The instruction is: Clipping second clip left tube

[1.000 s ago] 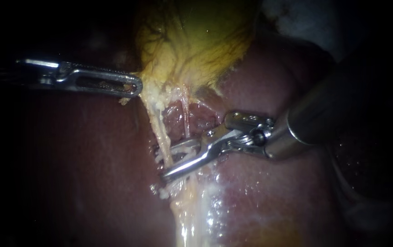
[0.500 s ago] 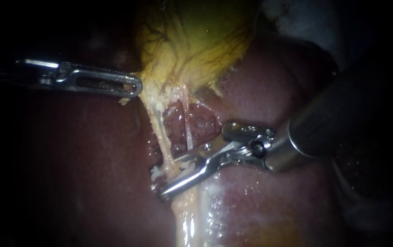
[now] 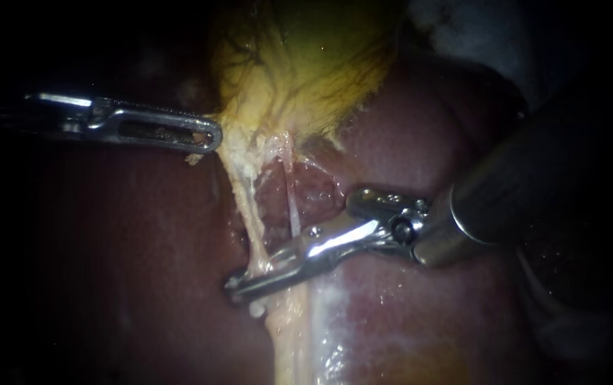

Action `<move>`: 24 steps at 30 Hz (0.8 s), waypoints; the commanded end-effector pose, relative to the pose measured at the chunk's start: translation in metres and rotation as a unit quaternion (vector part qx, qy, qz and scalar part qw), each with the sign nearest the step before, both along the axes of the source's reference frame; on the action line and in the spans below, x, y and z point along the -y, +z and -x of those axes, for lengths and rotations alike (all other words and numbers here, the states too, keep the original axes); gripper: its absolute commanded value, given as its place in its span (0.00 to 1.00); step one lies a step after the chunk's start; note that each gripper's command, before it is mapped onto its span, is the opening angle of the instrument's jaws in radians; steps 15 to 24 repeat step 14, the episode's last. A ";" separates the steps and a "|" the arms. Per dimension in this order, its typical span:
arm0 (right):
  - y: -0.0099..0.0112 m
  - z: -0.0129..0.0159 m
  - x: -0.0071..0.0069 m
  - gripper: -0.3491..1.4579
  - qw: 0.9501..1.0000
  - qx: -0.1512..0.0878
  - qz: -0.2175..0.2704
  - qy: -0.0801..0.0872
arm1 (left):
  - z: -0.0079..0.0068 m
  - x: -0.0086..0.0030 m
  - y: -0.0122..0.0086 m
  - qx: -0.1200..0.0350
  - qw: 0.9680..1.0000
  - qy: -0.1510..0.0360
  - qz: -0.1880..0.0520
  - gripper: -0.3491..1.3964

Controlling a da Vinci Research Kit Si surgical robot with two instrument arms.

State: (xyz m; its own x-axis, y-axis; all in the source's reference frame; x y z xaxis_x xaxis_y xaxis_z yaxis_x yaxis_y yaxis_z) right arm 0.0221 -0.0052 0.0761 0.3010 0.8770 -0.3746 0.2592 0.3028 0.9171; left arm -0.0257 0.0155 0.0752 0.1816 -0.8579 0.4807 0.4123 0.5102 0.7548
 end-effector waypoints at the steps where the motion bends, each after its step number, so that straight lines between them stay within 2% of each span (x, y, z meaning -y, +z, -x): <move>1: 0.0002 0.0000 0.0000 0.00 1.000 0.000 0.001 0.000 | 0.0000 0.0000 0.0000 0.000 1.000 0.000 0.000 0.00; 24: 0.0004 0.0000 0.0001 0.00 1.000 0.002 0.002 0.000 | 0.0000 -0.0001 0.0001 0.000 1.000 0.000 0.000 0.00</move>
